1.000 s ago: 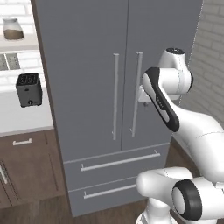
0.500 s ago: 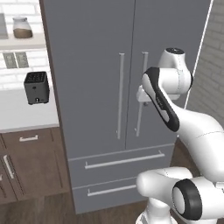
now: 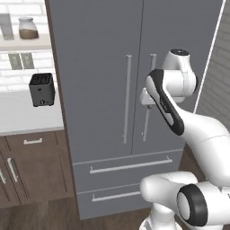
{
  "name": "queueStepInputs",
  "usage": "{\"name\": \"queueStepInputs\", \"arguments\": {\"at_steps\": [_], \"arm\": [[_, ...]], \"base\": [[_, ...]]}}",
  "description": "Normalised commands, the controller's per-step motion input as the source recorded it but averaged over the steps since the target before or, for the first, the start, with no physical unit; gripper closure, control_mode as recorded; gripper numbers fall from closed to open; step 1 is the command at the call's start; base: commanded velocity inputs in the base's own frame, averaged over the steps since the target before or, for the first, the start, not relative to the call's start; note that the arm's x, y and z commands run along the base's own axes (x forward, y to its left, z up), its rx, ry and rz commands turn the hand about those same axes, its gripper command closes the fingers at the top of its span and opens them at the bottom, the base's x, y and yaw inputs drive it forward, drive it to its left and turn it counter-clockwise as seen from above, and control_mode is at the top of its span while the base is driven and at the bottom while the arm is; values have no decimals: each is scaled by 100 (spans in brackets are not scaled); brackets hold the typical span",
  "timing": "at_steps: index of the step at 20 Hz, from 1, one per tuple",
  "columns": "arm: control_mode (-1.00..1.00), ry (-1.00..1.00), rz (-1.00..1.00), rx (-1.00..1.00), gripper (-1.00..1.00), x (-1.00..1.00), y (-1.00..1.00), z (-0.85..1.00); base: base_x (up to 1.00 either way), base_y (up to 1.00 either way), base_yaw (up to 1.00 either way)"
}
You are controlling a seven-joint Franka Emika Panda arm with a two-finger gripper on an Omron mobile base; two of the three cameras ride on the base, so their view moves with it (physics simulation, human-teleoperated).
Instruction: Take the strawberry from the fridge and place it on top of the pancake, located on the dining counter.
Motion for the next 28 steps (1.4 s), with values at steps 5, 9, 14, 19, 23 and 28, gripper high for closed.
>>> {"name": "queueStepInputs", "arguments": {"at_steps": [5, 9, 14, 19, 23, 28], "arm": [[-100, 0, 1, 0, -100, 0, 0, -2], [-100, -6, 3, 0, -100, 11, -14, -8], [-100, -19, -4, 0, -100, 71, -7, 2], [-100, -20, -14, 0, -100, 61, -2, 0], [-100, -21, -17, 1, -100, 30, -31, 0], [-100, -20, -1, 5, -100, 11, -37, 0]], "base": [[5, -4, 6], [0, 0, 0], [0, 0, 0], [0, 0, 0], [0, 0, 0], [0, 0, 0]]}}
